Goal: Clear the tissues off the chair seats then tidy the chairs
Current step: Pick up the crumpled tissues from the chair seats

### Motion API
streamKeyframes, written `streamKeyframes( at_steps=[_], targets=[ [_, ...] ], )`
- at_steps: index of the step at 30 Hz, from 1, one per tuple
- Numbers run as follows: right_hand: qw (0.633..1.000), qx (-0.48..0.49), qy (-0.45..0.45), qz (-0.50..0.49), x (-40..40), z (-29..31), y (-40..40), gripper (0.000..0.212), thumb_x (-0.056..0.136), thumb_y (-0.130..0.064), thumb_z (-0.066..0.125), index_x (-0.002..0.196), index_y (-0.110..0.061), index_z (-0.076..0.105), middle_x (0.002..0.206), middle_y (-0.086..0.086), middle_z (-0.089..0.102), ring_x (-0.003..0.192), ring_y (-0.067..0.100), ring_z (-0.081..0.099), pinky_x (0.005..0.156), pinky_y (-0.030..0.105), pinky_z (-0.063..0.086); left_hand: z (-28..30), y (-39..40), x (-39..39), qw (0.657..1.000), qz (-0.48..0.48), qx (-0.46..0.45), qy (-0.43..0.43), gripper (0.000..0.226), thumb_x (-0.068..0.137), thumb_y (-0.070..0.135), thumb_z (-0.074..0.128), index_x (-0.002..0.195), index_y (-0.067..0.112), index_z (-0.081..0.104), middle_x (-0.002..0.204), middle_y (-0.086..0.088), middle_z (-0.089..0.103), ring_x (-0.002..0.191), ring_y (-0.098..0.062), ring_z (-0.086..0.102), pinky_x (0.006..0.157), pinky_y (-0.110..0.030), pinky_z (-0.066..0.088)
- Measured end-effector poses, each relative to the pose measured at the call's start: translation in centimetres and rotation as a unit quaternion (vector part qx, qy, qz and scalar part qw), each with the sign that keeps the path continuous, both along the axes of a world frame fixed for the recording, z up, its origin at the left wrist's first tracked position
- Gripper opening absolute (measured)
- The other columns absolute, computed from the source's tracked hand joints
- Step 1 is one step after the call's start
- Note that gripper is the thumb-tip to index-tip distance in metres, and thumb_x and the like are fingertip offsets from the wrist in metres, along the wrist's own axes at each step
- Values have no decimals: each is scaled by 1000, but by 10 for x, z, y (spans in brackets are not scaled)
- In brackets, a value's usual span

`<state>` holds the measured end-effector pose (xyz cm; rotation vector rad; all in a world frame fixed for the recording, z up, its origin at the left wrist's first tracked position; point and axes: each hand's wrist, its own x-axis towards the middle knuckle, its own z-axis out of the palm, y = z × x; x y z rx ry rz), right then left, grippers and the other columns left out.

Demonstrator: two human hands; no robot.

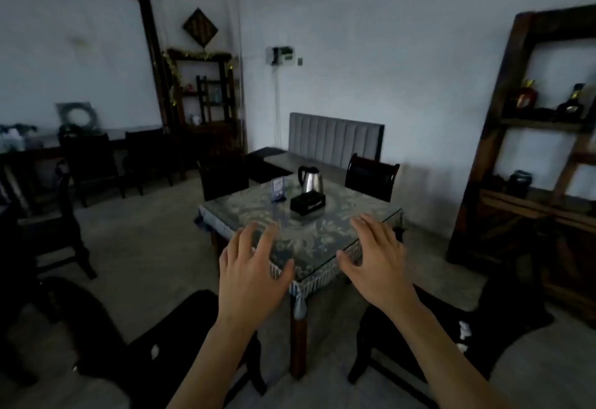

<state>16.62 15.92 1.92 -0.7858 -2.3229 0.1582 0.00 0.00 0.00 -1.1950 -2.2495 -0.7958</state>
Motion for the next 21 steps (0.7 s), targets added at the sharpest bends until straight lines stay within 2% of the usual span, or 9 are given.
streamKeyframes(
  at_steps=[3,8,12,21],
  targets=[
    [999,-15,-19,26,-5,-30,0,65,90,-53,54,144,-21,38,153,1,35,141,26,30,109,52,35,-33,-10,2,998,38,-33,-39,70,84,63,51,144,33,32,148,-4,38,138,-29,33,106,-47,37],
    [995,-48,-63,61,-26,-80,-6,66,90,-52,56,146,-22,36,155,0,32,142,26,29,109,51,34,-85,-32,-4,989,94,-73,-87,71,84,61,54,144,33,32,150,-6,37,138,-30,33,107,-48,36],
    [987,-80,-79,111,-60,-115,-12,66,88,-50,57,143,-19,41,151,3,39,138,27,36,104,53,41,-115,-44,-20,977,132,-98,-139,74,83,62,55,147,34,29,153,-7,34,140,-31,31,110,-48,32],
    [966,-120,-155,168,-193,-168,-16,66,90,-49,59,145,-19,39,154,2,34,141,25,31,108,48,36,-173,-52,-126,952,192,-110,-213,73,85,65,52,147,36,28,153,-3,32,141,-25,28,111,-45,30]
  ],
)
